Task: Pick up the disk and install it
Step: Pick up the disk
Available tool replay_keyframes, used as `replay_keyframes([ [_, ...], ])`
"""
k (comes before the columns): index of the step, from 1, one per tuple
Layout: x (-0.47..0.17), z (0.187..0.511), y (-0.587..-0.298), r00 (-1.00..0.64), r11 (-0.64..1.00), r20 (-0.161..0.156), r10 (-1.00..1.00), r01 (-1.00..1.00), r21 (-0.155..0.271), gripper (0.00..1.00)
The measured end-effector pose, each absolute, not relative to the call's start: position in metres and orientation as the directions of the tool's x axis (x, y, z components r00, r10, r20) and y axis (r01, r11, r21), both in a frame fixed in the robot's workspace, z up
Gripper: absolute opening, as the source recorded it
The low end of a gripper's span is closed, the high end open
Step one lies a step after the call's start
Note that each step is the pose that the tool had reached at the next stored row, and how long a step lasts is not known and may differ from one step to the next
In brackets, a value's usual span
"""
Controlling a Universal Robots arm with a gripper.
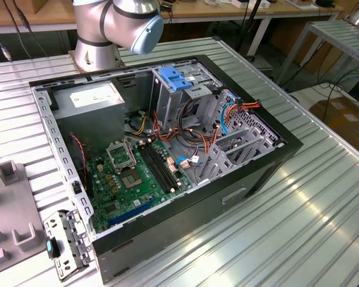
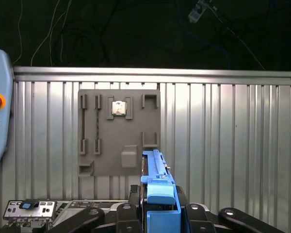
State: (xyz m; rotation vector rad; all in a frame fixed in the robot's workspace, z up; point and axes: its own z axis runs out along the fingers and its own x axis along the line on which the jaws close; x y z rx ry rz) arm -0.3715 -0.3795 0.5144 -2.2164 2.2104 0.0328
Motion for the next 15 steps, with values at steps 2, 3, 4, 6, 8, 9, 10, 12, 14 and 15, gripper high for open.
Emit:
replay_keyframes([
  [2,-0.365,0.514,-0.38,0.003,-0.003,-0.023,-1.0,-1.0,0.007,0.37],
  [3,-0.363,0.514,-0.38,0.003,-0.003,-0.023,-1.0,-1.0,0.007,0.37],
  [4,-0.361,0.514,-0.38,0.003,-0.003,-0.023,-1.0,-1.0,0.007,0.37],
  [6,-0.354,0.514,-0.38,0.003,-0.003,-0.023,-1.0,-1.0,0.007,0.37],
  [8,-0.349,0.514,-0.38,0.003,-0.003,-0.023,-1.0,-1.0,0.007,0.37],
  [9,-0.347,0.514,-0.38,0.003,-0.003,-0.023,-1.0,-1.0,0.007,0.37],
  [10,-0.344,0.514,-0.38,0.003,-0.003,-0.023,-1.0,-1.0,0.007,0.37],
  [12,-0.341,0.514,-0.38,0.003,-0.003,-0.023,-1.0,-1.0,0.007,0.37],
  [14,-0.335,0.514,-0.38,0.003,-0.003,-0.023,-1.0,-1.0,0.007,0.37],
  [15,-0.331,0.514,-0.38,0.003,-0.003,-0.023,-1.0,-1.0,0.007,0.37],
])
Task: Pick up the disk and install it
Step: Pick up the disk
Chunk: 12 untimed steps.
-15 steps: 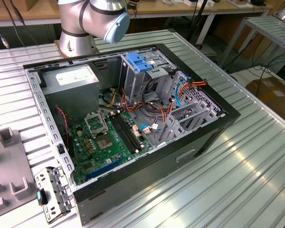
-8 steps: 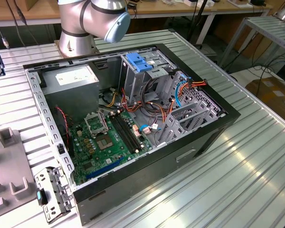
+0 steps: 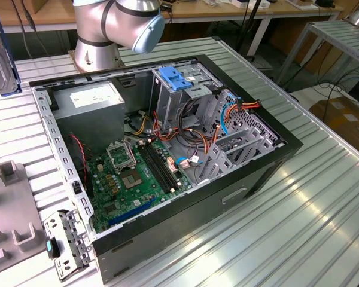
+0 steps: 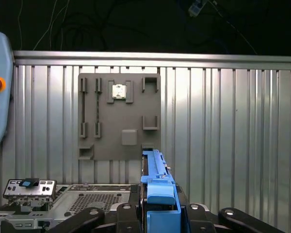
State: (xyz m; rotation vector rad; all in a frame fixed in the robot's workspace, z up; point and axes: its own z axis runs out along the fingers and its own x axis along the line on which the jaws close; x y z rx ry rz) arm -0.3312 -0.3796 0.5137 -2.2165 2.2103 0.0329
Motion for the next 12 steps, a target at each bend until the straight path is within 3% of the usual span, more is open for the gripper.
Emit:
replay_keyframes([
  [12,-0.312,0.507,-0.391,0.003,-0.003,-0.023,-1.0,-1.0,0.007,0.37],
])
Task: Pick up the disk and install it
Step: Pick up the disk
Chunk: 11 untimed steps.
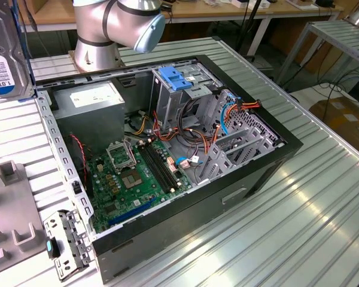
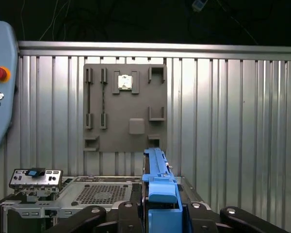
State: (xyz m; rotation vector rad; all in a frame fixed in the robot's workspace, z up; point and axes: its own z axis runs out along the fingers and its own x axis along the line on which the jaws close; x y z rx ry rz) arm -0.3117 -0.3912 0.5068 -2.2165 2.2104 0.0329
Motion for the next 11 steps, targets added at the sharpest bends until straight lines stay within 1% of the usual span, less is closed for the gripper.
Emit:
replay_keyframes([
  [11,-0.258,0.504,-0.392,0.003,-0.003,-0.023,-1.0,-1.0,0.007,0.37],
])
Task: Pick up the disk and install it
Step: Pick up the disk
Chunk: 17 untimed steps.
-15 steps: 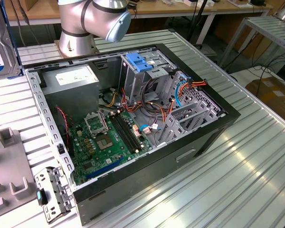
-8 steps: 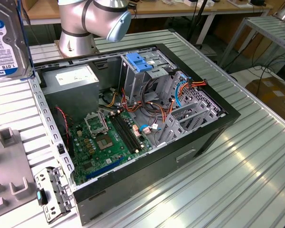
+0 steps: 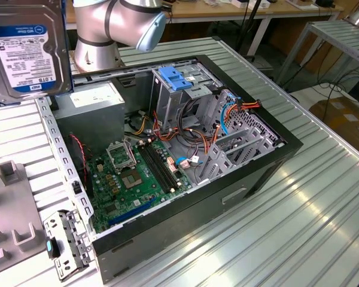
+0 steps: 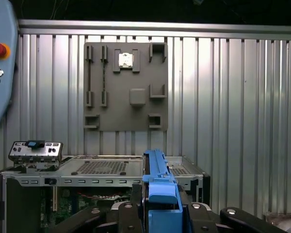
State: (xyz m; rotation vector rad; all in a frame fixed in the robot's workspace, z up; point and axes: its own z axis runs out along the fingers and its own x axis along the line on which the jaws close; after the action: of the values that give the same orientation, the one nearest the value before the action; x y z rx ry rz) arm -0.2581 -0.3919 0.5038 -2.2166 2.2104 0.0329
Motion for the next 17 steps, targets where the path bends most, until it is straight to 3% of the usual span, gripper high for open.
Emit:
replay_keyframes([
  [17,-0.204,0.503,-0.392,0.001,-0.002,-0.023,-1.0,-1.0,0.007,0.37],
])
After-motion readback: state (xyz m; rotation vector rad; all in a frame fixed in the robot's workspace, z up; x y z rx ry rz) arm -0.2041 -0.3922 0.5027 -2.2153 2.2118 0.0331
